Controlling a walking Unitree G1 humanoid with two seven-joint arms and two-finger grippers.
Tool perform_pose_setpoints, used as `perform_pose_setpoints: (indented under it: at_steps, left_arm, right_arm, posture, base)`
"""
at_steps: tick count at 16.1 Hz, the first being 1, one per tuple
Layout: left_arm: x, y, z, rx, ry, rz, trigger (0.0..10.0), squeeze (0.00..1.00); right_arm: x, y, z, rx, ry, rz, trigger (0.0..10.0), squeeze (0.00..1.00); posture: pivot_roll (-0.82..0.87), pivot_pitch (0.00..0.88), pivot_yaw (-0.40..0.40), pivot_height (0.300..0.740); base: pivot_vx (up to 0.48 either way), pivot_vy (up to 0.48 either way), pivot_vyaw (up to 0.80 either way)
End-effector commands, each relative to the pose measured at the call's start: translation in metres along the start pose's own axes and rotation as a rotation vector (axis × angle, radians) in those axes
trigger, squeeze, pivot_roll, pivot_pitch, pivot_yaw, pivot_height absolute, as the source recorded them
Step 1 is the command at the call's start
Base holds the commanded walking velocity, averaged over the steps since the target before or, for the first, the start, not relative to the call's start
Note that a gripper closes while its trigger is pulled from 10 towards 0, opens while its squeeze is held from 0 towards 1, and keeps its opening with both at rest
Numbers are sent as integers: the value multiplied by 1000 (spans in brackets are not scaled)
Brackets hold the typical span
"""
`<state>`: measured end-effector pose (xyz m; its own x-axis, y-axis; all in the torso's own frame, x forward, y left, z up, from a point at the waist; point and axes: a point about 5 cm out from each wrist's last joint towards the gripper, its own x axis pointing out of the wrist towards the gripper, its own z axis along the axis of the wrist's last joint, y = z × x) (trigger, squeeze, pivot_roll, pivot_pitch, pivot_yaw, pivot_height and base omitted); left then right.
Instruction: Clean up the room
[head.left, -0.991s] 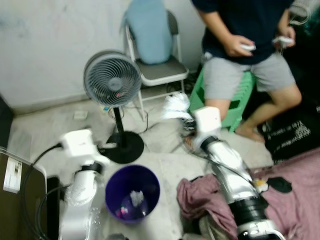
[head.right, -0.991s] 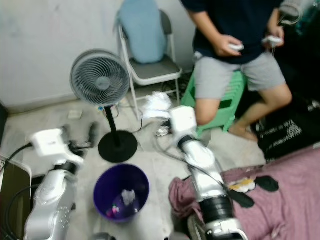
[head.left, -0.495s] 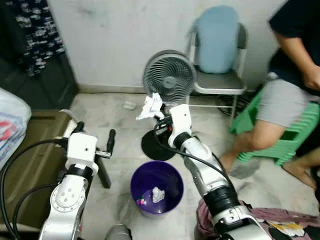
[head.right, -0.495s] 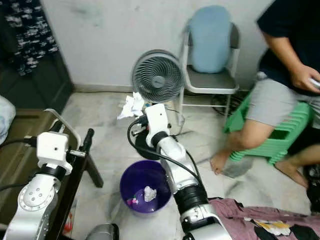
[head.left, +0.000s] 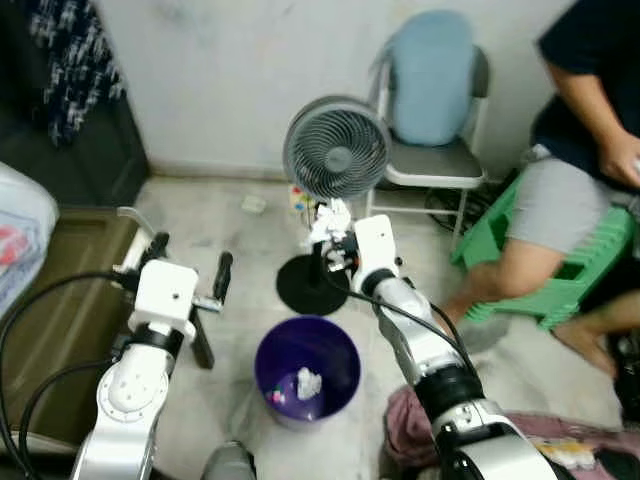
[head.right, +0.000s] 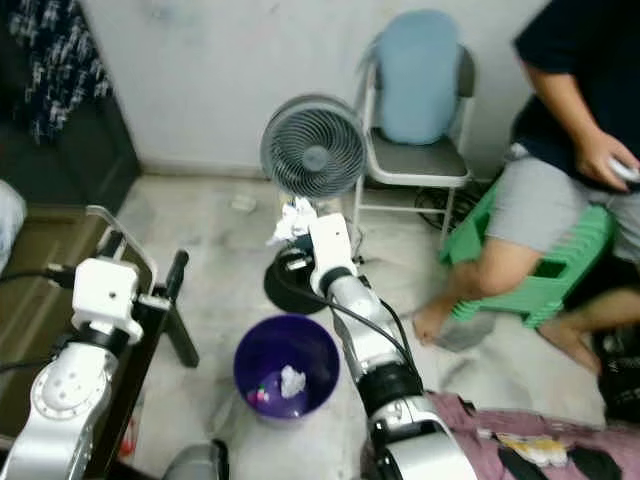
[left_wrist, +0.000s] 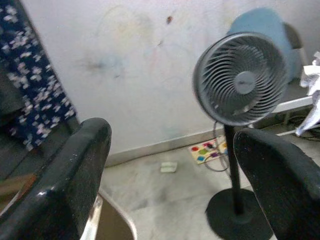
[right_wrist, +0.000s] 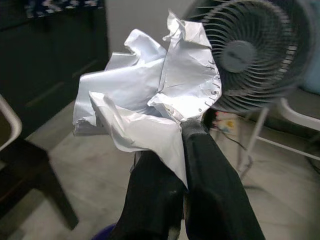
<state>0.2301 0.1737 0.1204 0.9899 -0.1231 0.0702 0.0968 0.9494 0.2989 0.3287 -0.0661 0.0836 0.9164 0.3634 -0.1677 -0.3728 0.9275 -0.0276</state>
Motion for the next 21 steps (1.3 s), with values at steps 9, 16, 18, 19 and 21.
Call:
perform_pose_setpoints:
  at_steps: [9, 16, 18, 19, 21]
  left_arm:
    - [-15, -3, 29, 127, -94, -131, 10000, 0]
    - [-34, -22, 47, 98, -92, -240, 10000, 0]
    - [-33, -24, 50, 100, -86, -243, 10000, 0]
    - [-33, -26, 50, 103, -83, -252, 10000, 0]
    - [-38, -28, 49, 161, -66, -290, 10000, 0]
  right_arm:
    - [1, -4, -41, 10, 334, -215, 10000, 0]
    - [7, 7, -43, 28, 356, -230, 10000, 0]
    - [9, 6, -41, 24, 356, -238, 10000, 0]
    - [8, 6, -43, 25, 366, -240, 10000, 0]
    - [6, 8, -50, 3, 388, -240, 10000, 0]
  posture:
    - [107, 0, -73, 740]
    - [134, 88, -8, 740]
    - [135, 93, 2, 740]
    - [136, 96, 5, 740]
    - [150, 110, 18, 740]
  base:
    - [0, 0, 89]
    - [0, 0, 0]
    - [0, 0, 0]
    - [0, 0, 0]
    - [0, 0, 0]
